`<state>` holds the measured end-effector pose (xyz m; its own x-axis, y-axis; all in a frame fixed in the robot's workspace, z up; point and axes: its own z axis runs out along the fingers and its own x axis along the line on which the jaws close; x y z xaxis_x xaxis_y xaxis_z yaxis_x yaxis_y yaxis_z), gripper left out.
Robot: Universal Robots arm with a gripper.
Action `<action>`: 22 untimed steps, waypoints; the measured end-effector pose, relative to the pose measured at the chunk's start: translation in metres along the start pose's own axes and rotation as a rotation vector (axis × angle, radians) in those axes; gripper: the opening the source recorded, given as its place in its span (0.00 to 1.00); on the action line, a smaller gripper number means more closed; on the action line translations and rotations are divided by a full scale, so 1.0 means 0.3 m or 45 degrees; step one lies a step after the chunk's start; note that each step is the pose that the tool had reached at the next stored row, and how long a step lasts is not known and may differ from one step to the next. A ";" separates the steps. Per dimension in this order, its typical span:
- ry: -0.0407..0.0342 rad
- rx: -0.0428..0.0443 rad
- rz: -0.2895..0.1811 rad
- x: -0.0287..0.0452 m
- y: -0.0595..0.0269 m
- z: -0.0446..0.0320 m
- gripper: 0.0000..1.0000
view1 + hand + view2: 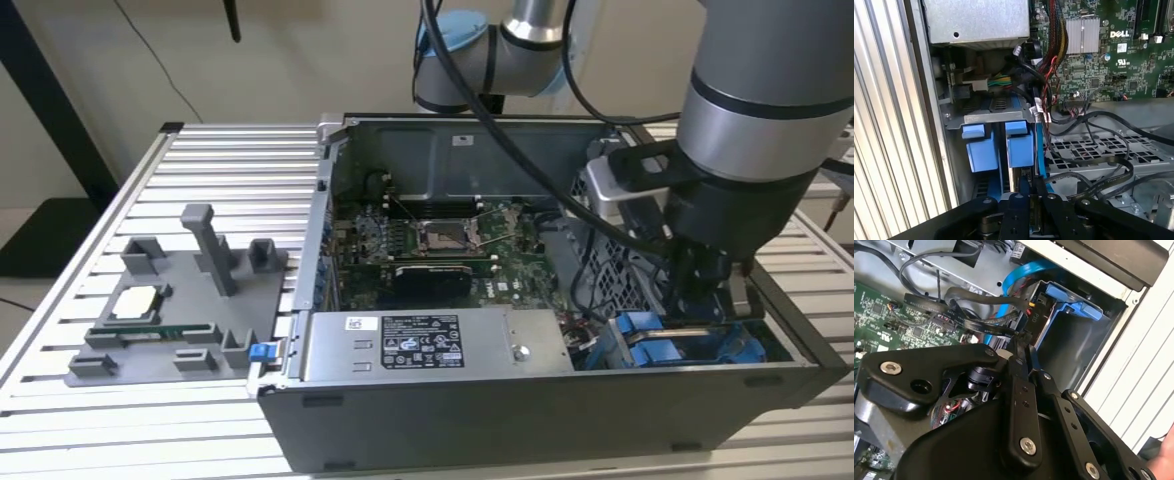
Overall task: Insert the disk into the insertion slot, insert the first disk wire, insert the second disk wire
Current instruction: 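Insert the second disk wire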
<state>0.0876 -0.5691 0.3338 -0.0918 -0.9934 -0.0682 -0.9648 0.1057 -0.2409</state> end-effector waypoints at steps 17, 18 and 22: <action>-0.0017 0.006 0.000 -0.002 0.001 0.001 0.00; -0.0020 0.006 0.000 -0.004 0.002 0.001 0.00; -0.0013 0.007 -0.001 -0.008 0.003 0.000 0.00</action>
<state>0.0870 -0.5666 0.3338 -0.0911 -0.9934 -0.0691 -0.9635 0.1054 -0.2460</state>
